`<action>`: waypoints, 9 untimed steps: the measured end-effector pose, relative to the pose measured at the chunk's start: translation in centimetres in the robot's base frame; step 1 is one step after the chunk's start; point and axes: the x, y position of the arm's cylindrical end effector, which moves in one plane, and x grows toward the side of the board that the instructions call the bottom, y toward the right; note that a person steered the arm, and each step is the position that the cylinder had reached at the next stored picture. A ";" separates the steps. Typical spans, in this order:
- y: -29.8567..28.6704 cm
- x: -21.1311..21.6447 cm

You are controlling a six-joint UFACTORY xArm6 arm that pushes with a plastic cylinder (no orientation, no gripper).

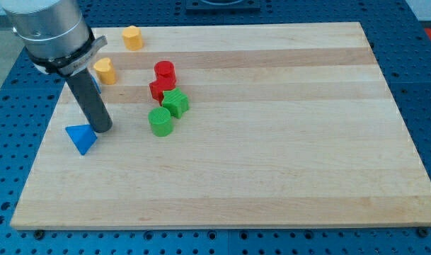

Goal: Push the blue triangle towards the bottom left

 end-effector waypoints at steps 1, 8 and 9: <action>-0.2 1.0; -2.5 3.5; -6.0 -1.0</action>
